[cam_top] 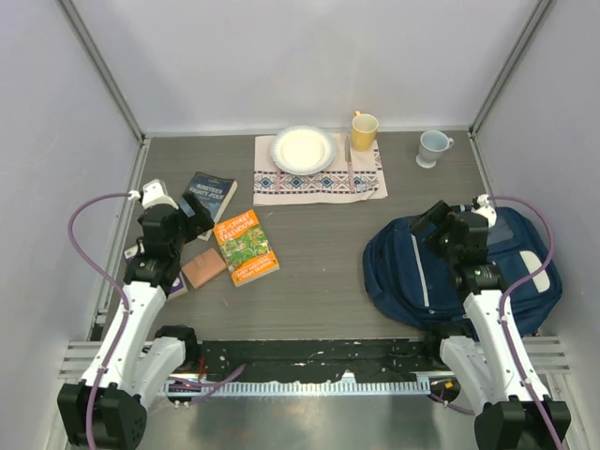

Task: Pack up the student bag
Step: Pick up the student bag at the center of the board.

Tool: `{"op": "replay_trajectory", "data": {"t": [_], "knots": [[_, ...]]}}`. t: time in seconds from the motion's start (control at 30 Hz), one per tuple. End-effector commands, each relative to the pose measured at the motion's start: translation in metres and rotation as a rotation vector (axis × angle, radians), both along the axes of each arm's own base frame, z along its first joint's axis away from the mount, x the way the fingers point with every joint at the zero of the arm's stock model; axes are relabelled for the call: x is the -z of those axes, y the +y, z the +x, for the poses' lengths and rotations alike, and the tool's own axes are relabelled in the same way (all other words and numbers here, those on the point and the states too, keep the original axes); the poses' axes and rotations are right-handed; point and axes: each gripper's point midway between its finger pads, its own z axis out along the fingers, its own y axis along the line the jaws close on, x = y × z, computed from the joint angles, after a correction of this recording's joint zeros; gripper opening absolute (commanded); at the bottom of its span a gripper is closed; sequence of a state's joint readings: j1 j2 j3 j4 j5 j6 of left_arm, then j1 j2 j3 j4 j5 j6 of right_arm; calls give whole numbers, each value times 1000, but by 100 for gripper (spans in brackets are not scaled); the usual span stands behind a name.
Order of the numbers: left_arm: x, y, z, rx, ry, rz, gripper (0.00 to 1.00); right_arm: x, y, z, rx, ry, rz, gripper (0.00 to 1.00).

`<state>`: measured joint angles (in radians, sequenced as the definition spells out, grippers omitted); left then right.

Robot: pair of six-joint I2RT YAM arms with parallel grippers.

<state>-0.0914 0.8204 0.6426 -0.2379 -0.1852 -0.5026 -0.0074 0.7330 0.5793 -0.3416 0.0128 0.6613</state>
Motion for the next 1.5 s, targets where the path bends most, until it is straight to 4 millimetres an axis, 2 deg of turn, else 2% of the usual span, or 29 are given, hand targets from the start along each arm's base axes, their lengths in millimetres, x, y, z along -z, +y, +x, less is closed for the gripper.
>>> {"op": "replay_trajectory", "data": {"t": [0.0, 0.07, 0.2, 0.33, 0.37, 0.43, 0.53, 0.63, 0.77, 0.93, 1.1, 1.3, 1.4, 1.43, 1.47], "knots": [[-21, 13, -1, -106, -10, -30, 99, 9, -29, -24, 156, 133, -70, 100], [-32, 14, -5, -126, -21, -58, 100, 21, -32, -35, 176, 208, -78, 100], [-31, 11, -18, -126, 14, -83, 100, 32, -57, -56, 315, 296, -142, 100], [-25, -16, -20, 48, 68, -97, 100, 19, -58, -59, 361, 245, -102, 100], [-23, -27, -21, 127, 89, -95, 100, 18, -58, -61, 371, 231, -87, 100], [-21, -35, -22, 185, 109, -95, 99, 19, -56, -62, 391, 223, -54, 100], [-18, -35, -20, 189, 144, -81, 100, 29, -69, -73, 481, 267, -76, 100], [-13, -33, -20, 200, 184, -51, 100, 23, -75, -82, 531, 289, -89, 100], [-5, -29, -24, 196, 213, -27, 99, 5, -92, -94, 650, 273, -116, 100], [-6, -36, -25, 223, 195, -54, 100, 8, -103, -124, 753, 413, -169, 100], [-5, -43, -27, 264, 197, -73, 100, 20, -96, -130, 800, 460, -95, 100], [-1, -56, -27, 325, 201, -114, 99, 34, -93, -152, 873, 576, -80, 100], [-3, -64, -26, 368, 195, -135, 100, 46, -93, -150, 865, 599, -93, 98], [-4, -68, -24, 385, 186, -142, 100, 51, -88, -138, 828, 586, -66, 97], [-5, -75, -25, 420, 183, -168, 100, 65, -82, -134, 789, 619, -62, 95]]}}
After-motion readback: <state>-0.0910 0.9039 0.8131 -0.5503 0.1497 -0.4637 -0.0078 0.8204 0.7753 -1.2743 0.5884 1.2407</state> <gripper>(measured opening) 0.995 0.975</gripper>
